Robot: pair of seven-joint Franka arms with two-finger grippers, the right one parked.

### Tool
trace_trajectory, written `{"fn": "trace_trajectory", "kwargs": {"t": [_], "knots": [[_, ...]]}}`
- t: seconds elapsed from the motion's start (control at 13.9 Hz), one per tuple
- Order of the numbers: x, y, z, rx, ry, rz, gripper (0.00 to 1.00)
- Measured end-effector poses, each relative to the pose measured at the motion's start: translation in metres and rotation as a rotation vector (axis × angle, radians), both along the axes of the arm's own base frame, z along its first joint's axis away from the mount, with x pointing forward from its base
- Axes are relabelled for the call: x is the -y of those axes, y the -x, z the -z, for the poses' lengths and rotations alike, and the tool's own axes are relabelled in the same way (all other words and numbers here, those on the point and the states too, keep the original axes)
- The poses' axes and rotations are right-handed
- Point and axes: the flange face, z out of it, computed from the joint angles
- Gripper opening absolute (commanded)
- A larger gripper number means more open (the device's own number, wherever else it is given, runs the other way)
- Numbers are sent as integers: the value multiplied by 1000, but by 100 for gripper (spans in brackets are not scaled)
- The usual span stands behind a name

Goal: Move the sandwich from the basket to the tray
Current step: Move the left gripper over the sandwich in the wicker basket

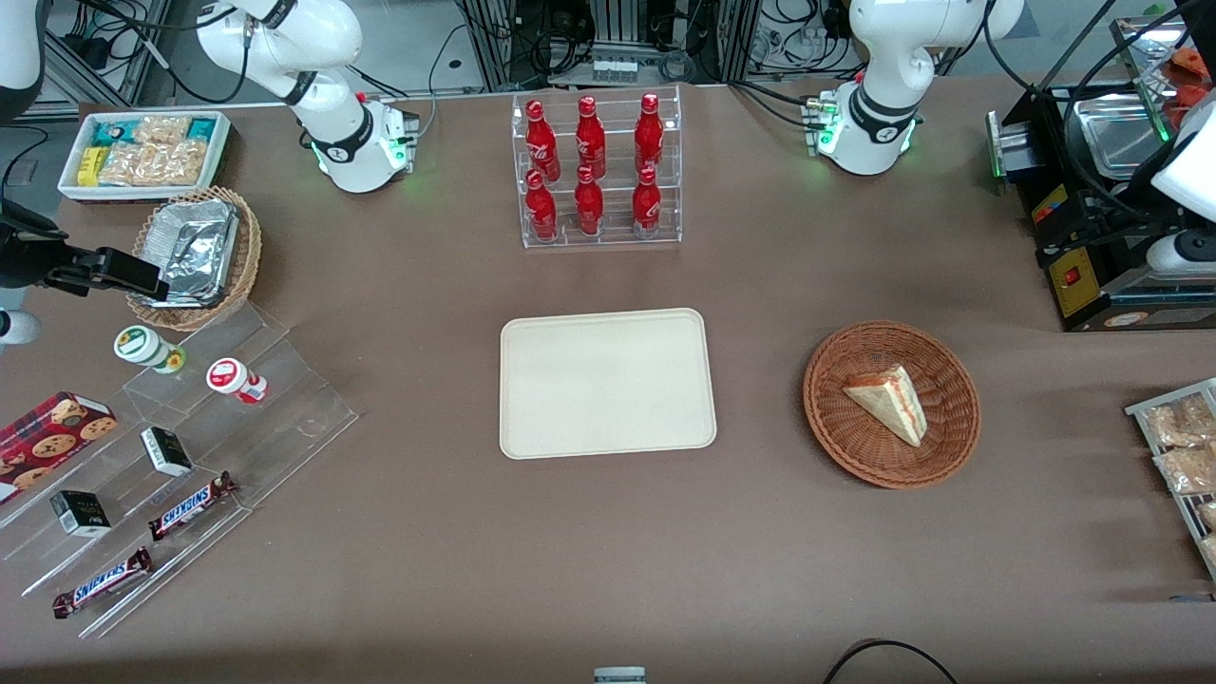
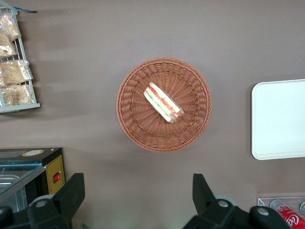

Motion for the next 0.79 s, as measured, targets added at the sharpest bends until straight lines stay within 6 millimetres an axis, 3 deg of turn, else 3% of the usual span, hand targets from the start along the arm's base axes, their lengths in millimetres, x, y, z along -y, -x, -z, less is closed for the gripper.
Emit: {"fn": "trace_trajectory", "kwargs": {"t": [0.43, 0.65, 0.79], "knots": [[2, -5, 9, -15, 0, 3, 100], [4, -22, 27, -1, 1, -6, 100], [5, -34, 54, 3, 2, -24, 100]]}}
